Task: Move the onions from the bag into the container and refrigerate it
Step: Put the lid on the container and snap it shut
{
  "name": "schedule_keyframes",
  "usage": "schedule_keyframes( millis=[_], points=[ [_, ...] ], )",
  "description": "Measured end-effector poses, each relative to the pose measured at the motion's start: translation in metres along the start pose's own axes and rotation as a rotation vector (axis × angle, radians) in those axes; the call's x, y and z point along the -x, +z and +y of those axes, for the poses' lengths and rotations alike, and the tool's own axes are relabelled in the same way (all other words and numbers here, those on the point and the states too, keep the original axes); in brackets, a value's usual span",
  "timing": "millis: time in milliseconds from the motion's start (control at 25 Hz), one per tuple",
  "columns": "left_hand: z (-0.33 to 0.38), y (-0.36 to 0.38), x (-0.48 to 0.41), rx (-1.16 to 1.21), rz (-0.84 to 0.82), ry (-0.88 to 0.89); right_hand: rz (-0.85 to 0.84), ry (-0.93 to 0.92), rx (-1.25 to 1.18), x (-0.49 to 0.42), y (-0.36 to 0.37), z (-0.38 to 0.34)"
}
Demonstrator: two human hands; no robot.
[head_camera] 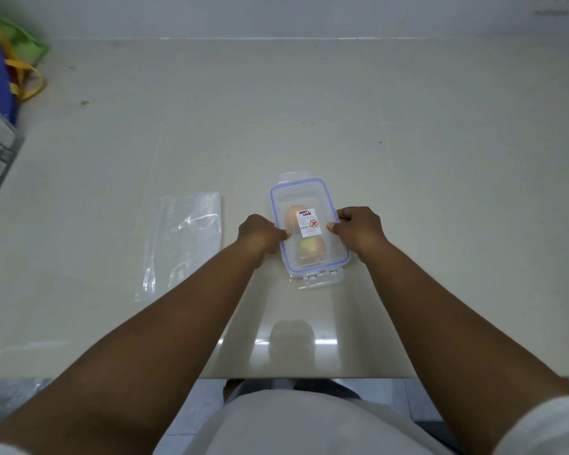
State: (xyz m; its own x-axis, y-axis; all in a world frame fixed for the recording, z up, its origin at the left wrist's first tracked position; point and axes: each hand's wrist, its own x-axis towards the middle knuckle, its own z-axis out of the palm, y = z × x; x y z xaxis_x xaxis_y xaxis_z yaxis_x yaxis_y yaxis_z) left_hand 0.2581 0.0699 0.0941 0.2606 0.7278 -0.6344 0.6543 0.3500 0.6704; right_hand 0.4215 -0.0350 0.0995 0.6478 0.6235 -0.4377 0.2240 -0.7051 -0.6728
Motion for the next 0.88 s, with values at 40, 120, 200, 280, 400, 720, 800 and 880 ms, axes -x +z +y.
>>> schedule_keyframes(
  millis=[40, 120, 200, 280, 400, 720, 800, 880],
  points=[
    [-0.008, -0.004, 0.008, -0.035, -0.043, -0.010, -0.048, -0.034, 0.000, 0.002, 0.000, -0.001],
    [-0.028, -0.018, 0.024, -0.170, -0.068, -0.016, -0.178, -0.121, 0.056, 0.003, 0.001, -0.005],
    [-0.045, -0.035, 0.034, -0.263, 0.127, 0.063, -0.302, -0.202, 0.168, 0.001, 0.004, -0.010],
    [-0.056, -0.048, 0.039, -0.251, 0.349, 0.195, -0.398, -0.271, 0.294, -0.001, 0.007, -0.017],
    [-0.061, -0.052, 0.043, -0.325, 0.310, 0.290, -0.458, -0.364, 0.450, -0.001, 0.017, -0.024],
    [-0.067, -0.062, 0.039, -0.333, 0.153, 0.104, 0.187, -0.358, 0.469, 0.052, 0.022, 0.012],
    [-0.068, -0.063, 0.039, -0.286, 0.128, 0.096, 0.234, -0.221, 0.418, 0.069, 0.017, 0.033],
    [-0.070, -0.063, 0.038, -0.269, 0.109, 0.092, 0.191, -0.096, 0.397, 0.077, 0.017, 0.045]
  ],
)
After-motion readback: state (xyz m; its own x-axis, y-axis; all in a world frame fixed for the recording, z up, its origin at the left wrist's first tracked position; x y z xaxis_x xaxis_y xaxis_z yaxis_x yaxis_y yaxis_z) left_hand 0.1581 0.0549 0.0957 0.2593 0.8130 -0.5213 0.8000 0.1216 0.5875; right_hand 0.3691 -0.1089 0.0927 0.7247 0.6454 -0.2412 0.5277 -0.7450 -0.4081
